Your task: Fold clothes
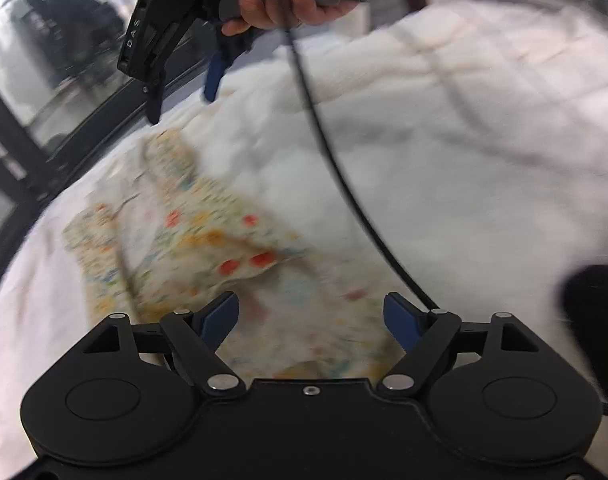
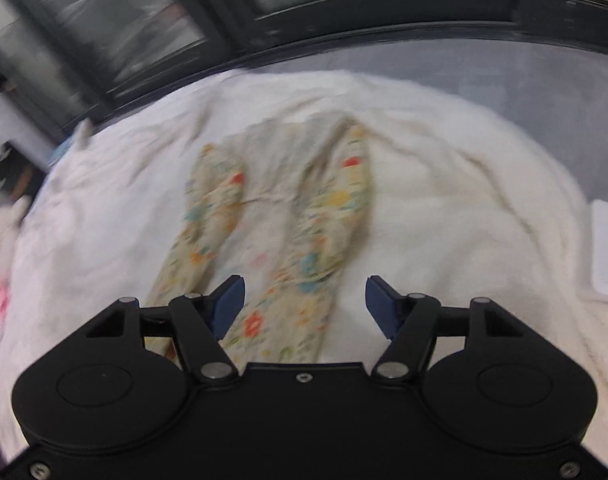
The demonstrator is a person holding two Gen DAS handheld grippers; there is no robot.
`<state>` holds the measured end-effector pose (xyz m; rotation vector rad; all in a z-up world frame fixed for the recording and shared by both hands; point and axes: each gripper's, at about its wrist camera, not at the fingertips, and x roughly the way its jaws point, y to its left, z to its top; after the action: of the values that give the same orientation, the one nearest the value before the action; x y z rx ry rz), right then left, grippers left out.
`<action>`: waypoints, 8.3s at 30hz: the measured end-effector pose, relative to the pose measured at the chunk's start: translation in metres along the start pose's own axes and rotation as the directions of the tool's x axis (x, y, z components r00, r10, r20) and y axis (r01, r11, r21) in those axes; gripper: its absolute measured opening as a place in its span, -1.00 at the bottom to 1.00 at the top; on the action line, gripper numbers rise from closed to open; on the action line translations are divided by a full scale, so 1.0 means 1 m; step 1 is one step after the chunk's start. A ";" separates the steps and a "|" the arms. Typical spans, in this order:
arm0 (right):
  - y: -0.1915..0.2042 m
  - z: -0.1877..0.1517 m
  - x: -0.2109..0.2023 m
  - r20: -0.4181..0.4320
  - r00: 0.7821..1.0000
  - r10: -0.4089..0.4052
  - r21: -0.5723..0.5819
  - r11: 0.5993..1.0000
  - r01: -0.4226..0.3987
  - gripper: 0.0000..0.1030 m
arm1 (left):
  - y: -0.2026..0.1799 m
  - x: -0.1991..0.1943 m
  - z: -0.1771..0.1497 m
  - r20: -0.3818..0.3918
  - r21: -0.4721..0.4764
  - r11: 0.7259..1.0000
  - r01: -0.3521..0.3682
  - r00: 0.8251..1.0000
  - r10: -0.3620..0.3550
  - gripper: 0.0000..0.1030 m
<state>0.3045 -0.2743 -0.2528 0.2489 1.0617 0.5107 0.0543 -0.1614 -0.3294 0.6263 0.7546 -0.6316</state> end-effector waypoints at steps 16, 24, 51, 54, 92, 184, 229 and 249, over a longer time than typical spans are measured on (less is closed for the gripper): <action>-0.065 -0.004 -0.046 0.057 0.994 0.094 0.114 0.988 -0.100 0.40 | -0.032 0.020 -0.004 -0.024 0.073 0.997 -0.019 0.999 0.020 0.20; -0.060 0.017 0.030 0.102 0.991 0.089 0.306 0.945 -0.116 0.34 | -0.032 0.031 0.002 -0.090 0.024 1.000 -0.007 0.996 0.009 -0.77; 0.153 0.047 0.146 0.119 0.954 -0.274 -0.243 0.924 0.295 -0.36 | 0.063 -0.030 -0.069 -0.284 -0.710 0.699 -0.085 0.943 -0.174 0.17; 0.144 0.053 0.108 0.161 0.964 -0.213 -0.220 0.944 0.245 0.15 | 0.059 -0.039 -0.073 -0.280 -0.699 0.712 -0.059 0.940 -0.197 0.42; 0.193 -0.265 0.014 -0.115 0.971 -0.208 -0.738 0.672 0.056 -0.53 | 0.039 -0.062 -0.098 -0.184 0.047 0.993 -0.105 0.976 0.112 -0.48; 0.212 -0.316 -0.021 0.029 0.987 -0.159 -0.887 0.452 0.099 -0.96 | -0.009 -0.032 -0.078 0.005 0.620 0.784 -0.033 0.999 0.038 -0.09; 0.207 -0.295 0.011 -0.068 0.971 -0.228 -0.887 0.460 0.046 -0.55 | 0.029 -0.069 -0.110 -0.144 0.175 0.982 0.068 0.989 -0.042 0.25; 0.237 -0.286 0.025 -0.059 0.986 -0.155 -0.908 0.420 0.012 -0.66 | 0.038 -0.066 -0.109 -0.166 0.102 0.993 0.063 0.985 -0.045 0.25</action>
<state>-0.0032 -0.0720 -0.3049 -0.8455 0.7723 0.9599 -0.0018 -0.0409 -0.3305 0.7651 0.8973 -0.6794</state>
